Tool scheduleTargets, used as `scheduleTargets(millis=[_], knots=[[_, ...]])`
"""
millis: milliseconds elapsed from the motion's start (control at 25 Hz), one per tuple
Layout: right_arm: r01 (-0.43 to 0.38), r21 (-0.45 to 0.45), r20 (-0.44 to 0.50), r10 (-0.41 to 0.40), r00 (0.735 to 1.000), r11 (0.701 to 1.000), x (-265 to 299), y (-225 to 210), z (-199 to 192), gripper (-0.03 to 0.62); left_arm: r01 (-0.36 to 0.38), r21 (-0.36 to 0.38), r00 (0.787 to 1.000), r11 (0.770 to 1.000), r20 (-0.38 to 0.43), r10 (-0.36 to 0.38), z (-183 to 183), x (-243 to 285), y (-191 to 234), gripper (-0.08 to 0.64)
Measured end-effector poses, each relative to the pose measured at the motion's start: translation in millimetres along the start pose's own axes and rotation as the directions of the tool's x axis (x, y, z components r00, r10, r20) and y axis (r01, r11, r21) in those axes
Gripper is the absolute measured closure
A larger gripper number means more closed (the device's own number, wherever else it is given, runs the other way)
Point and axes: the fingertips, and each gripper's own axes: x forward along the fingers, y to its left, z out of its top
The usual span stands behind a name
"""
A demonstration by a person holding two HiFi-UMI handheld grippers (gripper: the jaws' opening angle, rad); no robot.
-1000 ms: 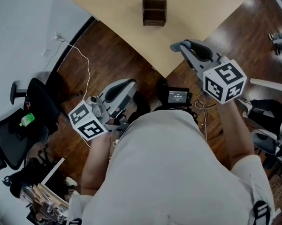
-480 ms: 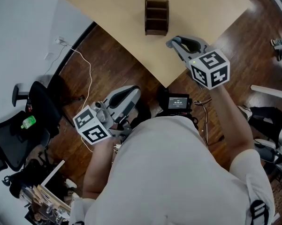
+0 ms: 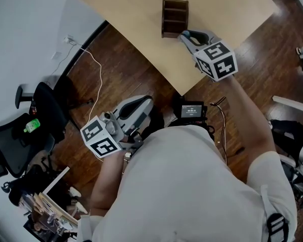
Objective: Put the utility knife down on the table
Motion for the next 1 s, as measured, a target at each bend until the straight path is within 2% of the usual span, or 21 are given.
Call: scheduleTargets(millis=[560, 1000], knots=[[-0.043, -0.181, -0.062, 0.032, 0.998, 0.982, 58, -10, 6, 0.523, -0.054, -0.018, 0.998, 0.998, 0.027, 0.054, -3, -6, 0, 0.557], [-0.068, -0.330, -0.119, 0.030, 0.992, 0.942, 88, 1, -10, 0.523, -0.081, -0.033, 0.996, 0.996, 0.034, 0.082, -4, -9, 2, 0.557]])
